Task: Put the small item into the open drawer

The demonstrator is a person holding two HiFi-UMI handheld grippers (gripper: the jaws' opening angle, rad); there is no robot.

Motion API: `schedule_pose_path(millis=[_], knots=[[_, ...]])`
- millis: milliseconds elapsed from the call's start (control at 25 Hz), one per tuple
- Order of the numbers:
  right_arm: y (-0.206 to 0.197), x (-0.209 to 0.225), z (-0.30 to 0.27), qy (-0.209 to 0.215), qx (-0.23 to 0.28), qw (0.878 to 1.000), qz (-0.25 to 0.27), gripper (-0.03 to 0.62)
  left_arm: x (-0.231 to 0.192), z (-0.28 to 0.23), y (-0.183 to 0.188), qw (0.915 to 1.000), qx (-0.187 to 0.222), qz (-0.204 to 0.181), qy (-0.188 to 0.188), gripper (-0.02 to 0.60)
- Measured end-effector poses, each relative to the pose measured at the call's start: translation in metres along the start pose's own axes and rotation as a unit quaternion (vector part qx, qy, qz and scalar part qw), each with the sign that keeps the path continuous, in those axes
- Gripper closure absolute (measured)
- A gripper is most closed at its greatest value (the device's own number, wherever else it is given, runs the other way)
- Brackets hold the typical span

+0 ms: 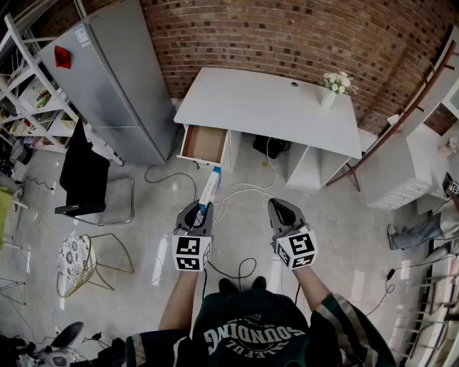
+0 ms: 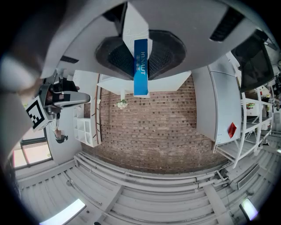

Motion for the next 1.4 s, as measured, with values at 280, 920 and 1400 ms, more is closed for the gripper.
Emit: schedule_pose_path(millis=[280,920,1400], knots=[[0.003,-0.003,-0.002,0.016,0.022,1.000,0.000,0.569,-0.007,0.001,-0.002,1.0000,0.001,0.000,0.005,0.486],[-0.005,0.003,0.015,0.027,0.016,0.999,-0.013,0.569,0.006,0.009,-0.006,1.0000,0.002,-0.002,0.003,0.486],[-0.011,0.014,0.036,0.049,0.015,0.998,-0.022,0.569,0.032,0.015,-0.005,0.9998,0.000,-0.003,0.020,0.485]])
Point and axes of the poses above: the fingertips, and each gripper's own axes: z backward along the fingers, x to its right, y out of its top, the point moved 3 cm from there along z, backward along the fingers, and after that the axes turned 1 degree about x, right-handed, at the moved point
